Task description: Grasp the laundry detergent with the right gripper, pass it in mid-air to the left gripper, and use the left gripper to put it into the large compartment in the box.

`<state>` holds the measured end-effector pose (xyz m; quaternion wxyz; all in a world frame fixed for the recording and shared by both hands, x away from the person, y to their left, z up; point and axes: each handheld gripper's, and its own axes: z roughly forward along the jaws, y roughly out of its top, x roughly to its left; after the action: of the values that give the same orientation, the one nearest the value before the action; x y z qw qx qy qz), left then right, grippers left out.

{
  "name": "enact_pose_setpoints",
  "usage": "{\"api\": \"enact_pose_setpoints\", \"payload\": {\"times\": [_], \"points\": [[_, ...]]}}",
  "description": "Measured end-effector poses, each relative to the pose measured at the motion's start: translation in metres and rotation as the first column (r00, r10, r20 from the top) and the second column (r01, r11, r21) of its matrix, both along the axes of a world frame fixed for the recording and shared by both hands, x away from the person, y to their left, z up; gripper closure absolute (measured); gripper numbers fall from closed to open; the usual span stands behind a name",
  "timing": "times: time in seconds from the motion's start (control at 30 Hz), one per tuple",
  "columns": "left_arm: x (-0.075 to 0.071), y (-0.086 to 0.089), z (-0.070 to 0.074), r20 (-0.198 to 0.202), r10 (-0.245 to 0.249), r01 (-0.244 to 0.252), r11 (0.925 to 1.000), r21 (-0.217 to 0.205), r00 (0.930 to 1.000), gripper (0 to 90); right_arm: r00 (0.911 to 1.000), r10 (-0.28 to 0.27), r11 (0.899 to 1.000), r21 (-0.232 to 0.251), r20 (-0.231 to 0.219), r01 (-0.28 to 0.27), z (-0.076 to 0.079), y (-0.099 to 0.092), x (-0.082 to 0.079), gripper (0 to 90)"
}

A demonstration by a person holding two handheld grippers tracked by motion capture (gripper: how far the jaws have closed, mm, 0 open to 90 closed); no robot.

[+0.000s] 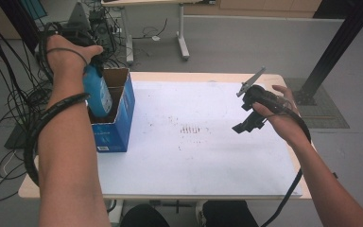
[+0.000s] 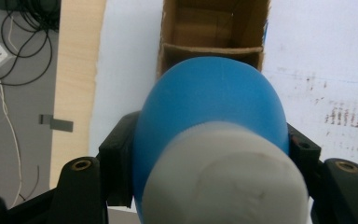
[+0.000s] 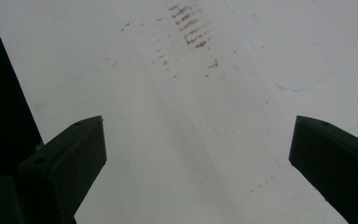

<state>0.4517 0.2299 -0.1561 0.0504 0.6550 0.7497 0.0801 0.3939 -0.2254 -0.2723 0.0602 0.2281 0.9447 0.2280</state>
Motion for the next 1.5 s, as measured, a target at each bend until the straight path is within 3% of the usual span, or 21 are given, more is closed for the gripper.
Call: {"api": "enact_pose_setpoints", "payload": {"times": [0.33,0.67,0.9,1.1,1.17,1.3,1.5], "points": [[0.002,-0.006,-0.050,-0.015,-0.044,0.044,0.9989,0.017,0.9989,36.9,0.9999,-0.009,1.000,-0.008,-0.007,0.009,-0.003,0.001,0.001,3.8],[0.003,-0.011,-0.086,-0.019,-0.067,0.068,0.9972,0.031,0.9975,36.9,0.9997,-0.020,1.000,-0.015,-0.017,0.020,-0.008,-0.002,0.002,3.7],[0.004,-0.012,-0.103,-0.029,-0.080,0.080,0.9965,0.025,0.9964,36.9,0.9995,-0.022,1.000,-0.022,-0.023,0.022,-0.010,-0.004,0.004,3.8],[0.004,-0.010,-0.119,-0.072,-0.092,0.094,0.9951,0.032,0.9932,36.9,0.9991,-0.033,0.999,-0.026,-0.025,0.032,-0.011,-0.008,0.004,3.8],[0.004,-0.009,-0.121,-0.050,-0.093,0.095,0.9948,0.038,0.9944,36.8,0.9989,-0.039,0.999,-0.027,-0.025,0.039,-0.011,-0.010,0.005,3.8],[0.005,-0.010,-0.121,-0.068,-0.102,0.105,0.9938,0.037,0.9924,36.9,0.9985,-0.048,0.998,-0.037,-0.028,0.047,-0.012,-0.012,0.005,3.8],[0.007,-0.010,-0.121,-0.062,-0.100,0.103,0.9940,0.039,0.9930,36.8,0.9984,-0.045,0.998,-0.048,-0.035,0.043,-0.014,-0.014,0.004,3.9]]}}
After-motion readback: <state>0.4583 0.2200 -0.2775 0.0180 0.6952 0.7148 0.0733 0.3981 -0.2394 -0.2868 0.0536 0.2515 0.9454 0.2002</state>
